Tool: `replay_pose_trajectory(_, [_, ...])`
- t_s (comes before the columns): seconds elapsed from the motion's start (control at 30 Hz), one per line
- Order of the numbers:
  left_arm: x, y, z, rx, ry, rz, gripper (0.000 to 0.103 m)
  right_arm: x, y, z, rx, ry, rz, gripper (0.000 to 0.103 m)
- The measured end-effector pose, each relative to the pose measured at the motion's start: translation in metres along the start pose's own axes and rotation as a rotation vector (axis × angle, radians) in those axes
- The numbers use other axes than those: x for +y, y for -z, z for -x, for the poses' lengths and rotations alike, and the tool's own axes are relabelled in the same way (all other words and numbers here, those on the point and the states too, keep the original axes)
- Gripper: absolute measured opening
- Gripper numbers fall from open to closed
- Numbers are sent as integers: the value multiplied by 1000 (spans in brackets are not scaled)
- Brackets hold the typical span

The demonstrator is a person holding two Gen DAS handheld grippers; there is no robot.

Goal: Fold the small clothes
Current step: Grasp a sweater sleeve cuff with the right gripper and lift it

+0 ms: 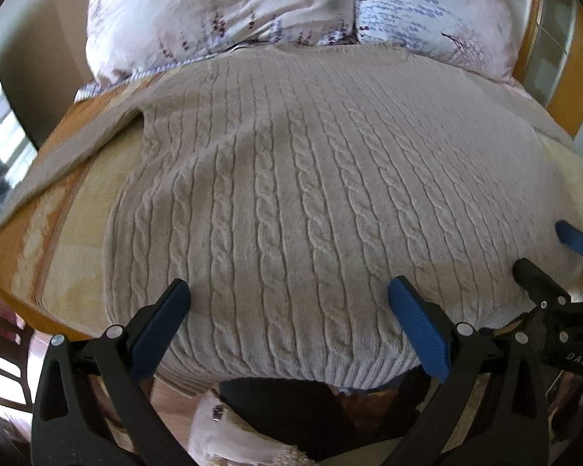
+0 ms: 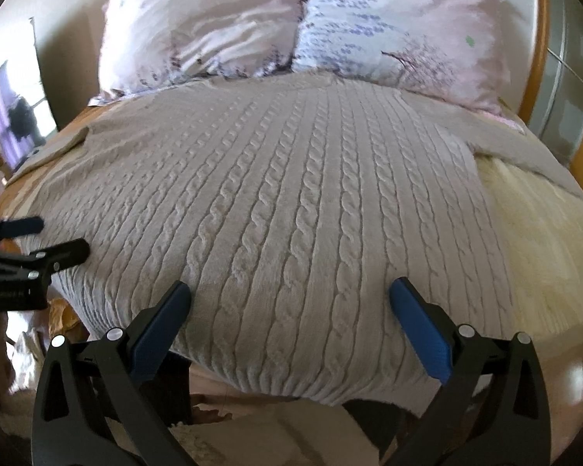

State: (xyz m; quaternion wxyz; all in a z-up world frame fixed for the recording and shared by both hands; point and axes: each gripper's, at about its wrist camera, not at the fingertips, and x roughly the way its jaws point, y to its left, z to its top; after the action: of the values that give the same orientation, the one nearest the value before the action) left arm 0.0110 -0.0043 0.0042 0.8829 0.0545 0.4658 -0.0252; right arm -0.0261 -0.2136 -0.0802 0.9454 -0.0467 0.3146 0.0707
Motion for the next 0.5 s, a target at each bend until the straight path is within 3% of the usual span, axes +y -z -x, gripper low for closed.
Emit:
replay_pose_trajectory(0.07, [-3,-3,3,-25,-10,-33,101,-7,-5,1,-10,-29,-25,102])
replay_pose_trajectory(0.17, [-7,-13,8,-84,6,-74,101,-39,-21,6,-74,-58,-163,102])
replay_pose_trajectory(0.3, [-9,-32,8,-167,0,-91,101,-108,-50,16,-131,-41,-375,102])
replay_pose_trajectory(0.4, [-7,-52,0,-167,50,-87,101,-154,-69,18,-148,-13,-491,100])
replay_pose_trajectory(0.5, [-7,-73,-10,-148,84,-94,101,-193,-86,10,-145,22,-578,90])
